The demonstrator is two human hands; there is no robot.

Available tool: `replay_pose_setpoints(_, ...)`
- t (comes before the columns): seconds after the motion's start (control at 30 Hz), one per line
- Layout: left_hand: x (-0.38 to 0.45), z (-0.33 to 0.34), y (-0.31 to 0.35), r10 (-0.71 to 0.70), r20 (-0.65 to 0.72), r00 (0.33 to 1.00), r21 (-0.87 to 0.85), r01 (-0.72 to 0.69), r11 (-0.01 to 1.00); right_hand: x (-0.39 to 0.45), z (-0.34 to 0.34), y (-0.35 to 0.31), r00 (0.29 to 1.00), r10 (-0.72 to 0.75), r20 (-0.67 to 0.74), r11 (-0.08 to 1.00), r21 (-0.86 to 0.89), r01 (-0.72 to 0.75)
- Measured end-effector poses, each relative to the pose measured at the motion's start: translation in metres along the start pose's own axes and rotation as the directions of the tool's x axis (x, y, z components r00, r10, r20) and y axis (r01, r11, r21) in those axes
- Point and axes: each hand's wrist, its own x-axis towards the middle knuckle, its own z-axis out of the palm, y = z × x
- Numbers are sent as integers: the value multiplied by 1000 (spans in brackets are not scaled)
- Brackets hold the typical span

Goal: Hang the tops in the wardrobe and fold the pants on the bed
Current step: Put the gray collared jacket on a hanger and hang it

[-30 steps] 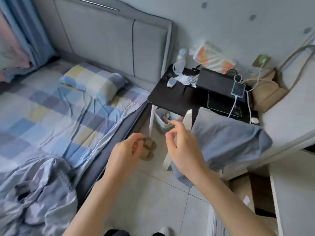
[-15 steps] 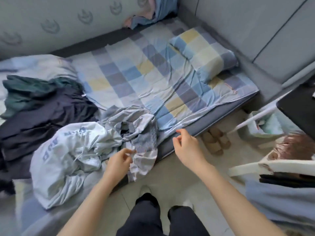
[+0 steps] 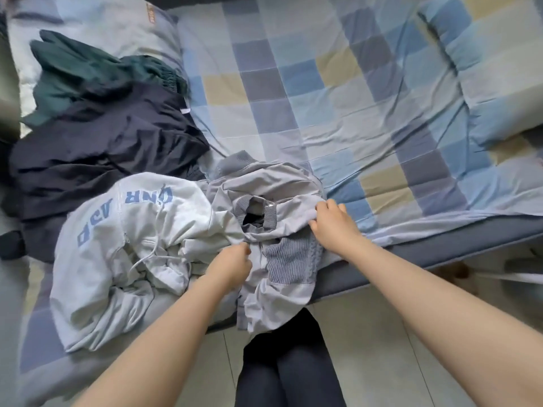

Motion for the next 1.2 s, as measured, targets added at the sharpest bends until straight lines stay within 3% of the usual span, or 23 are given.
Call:
replay_pose_setpoints(0.13,73,22,6,-110,-5,994,-198,107,974,87,42,14,996,-54,68,976,-206,67)
replay_pose_setpoints(0.23,110,41,13,-229,61,971,-470,230,852,121,74,31,980,-3,198,977,-207,45)
replay_pose_setpoints(0.37,124,62,31,-310,202,929,-768,346,539,117,97,46,962,-114,249,979,-134,151)
replay_pose_setpoints(0.5,117,68,52,-311,366,877,-897,421,134,65,91,37,901,-391,188,906,253,341)
replay_pose_setpoints(0.57,112,67,60,-262,395,881,-919,383,-96,35,75,33,850,-497,171,820,413,397)
replay_pose_setpoints(0.67,104,63,63,-378,308,873,-941,219,-259,8,54,39,815,-558,155,744,528,410)
replay_pose_setpoints(0.7,100,58,65,-454,263,851,-954,160,-252,4,46,44,819,-551,159,754,516,406)
replay_pose_setpoints(0.77,92,52,66,-557,176,812,-983,114,-144,2,34,50,825,-536,179,789,453,414)
replay_pose_setpoints(0.9,63,17,82,-569,-128,812,-968,22,249,-3,10,57,772,-521,365,851,300,432)
replay_pose_setpoints(0.97,42,-8,98,-531,-191,826,-957,-35,288,-5,-2,59,728,-486,483,872,213,440)
replay_pose_setpoints(1.03,13,-30,117,-447,-211,869,-949,-71,309,-9,-18,59,740,-415,530,894,84,441)
replay_pose_setpoints(1.07,-3,-39,127,-364,-228,903,-939,-104,329,-7,-25,60,778,-377,503,903,14,428)
replay_pose_setpoints(1.13,-38,-53,146,-167,-266,949,-901,-184,392,-8,-46,57,891,-332,309,930,-52,364)
replay_pose_setpoints(1.2,-69,-61,161,25,-270,962,-867,-255,427,-13,-68,55,960,-275,56,961,37,274)
